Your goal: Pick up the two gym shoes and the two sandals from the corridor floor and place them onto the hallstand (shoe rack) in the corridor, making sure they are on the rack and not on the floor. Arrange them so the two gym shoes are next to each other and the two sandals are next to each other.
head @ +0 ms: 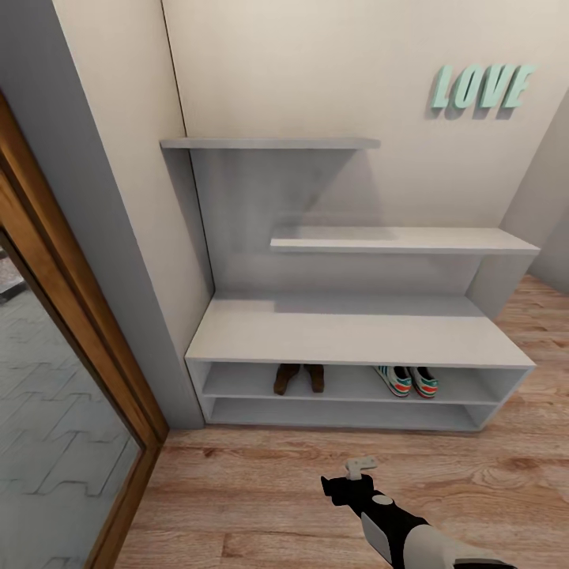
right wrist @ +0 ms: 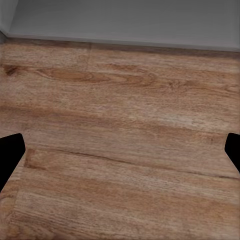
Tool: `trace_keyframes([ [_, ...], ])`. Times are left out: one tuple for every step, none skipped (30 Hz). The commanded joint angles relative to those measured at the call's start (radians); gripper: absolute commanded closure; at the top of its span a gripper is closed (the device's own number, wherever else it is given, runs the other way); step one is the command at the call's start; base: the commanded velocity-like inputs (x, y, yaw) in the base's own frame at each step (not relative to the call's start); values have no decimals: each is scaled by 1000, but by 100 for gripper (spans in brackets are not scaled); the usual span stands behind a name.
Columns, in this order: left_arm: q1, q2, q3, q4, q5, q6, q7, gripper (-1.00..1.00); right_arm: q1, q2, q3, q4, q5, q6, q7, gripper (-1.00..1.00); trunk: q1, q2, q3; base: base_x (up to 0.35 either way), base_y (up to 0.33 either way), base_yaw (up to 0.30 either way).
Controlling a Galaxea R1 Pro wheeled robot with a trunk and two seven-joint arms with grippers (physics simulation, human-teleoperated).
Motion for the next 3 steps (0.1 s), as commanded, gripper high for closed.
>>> trace_keyframes([
  [0,0,0,0,0,0,0,-100,0,0,0,0,0,0,0,-100,0,0,0,0,0,0],
  [0,0,0,0,0,0,0,-100,0,0,0,0,0,0,0,-100,0,0,0,0,0,0],
  [0,0,0,0,0,0,0,-100,0,0,-1,0,0,0,0,-100,0,0,0,0,0,0],
])
